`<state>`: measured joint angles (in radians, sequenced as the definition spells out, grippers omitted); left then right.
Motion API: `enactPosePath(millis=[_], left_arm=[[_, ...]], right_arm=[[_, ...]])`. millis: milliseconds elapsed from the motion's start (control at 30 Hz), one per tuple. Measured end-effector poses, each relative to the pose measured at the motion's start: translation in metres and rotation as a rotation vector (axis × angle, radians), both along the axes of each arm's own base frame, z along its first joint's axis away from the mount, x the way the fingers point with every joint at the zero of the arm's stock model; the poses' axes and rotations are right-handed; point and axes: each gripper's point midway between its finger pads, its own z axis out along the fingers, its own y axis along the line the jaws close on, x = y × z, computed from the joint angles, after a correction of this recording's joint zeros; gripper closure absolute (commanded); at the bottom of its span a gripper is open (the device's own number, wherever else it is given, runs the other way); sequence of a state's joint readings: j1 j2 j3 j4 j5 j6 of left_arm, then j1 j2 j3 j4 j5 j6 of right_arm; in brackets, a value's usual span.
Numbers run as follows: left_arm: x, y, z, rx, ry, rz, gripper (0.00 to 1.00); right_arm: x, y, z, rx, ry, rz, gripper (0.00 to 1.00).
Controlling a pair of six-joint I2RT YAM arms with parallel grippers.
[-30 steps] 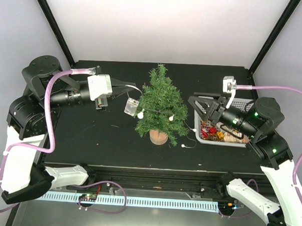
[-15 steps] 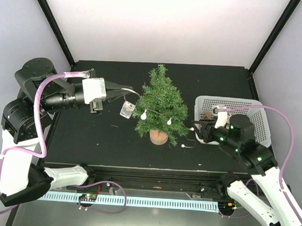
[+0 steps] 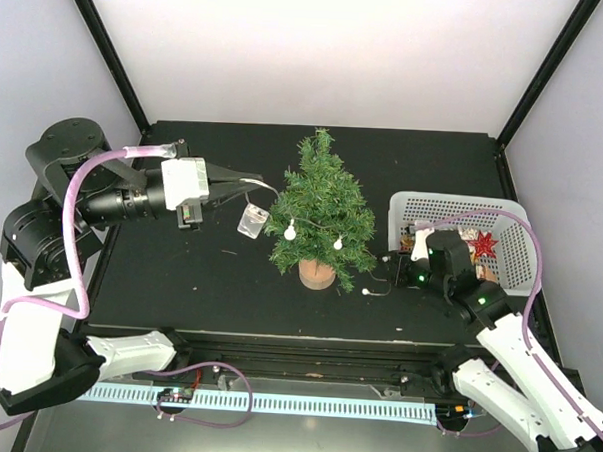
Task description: Decorate the small christmas tree
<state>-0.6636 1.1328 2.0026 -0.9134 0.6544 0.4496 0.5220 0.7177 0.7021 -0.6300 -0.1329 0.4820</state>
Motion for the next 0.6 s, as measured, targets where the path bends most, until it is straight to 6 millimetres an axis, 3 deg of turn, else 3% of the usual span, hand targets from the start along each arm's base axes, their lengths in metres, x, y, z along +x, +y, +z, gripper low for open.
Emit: enactPosePath(millis=[200,600], left_arm=[[-0.002,0.002,-0.001,0.000,0.000,0.000,0.99],[-0.002,0.001,-0.002,0.003,0.003,0.000,0.99]], right_arm=[[0.003,0.007,-0.014,0.005,0.037,0.014,0.42],[0.013,0.018,-0.025,-0.002,0.063,0.036,0.42]])
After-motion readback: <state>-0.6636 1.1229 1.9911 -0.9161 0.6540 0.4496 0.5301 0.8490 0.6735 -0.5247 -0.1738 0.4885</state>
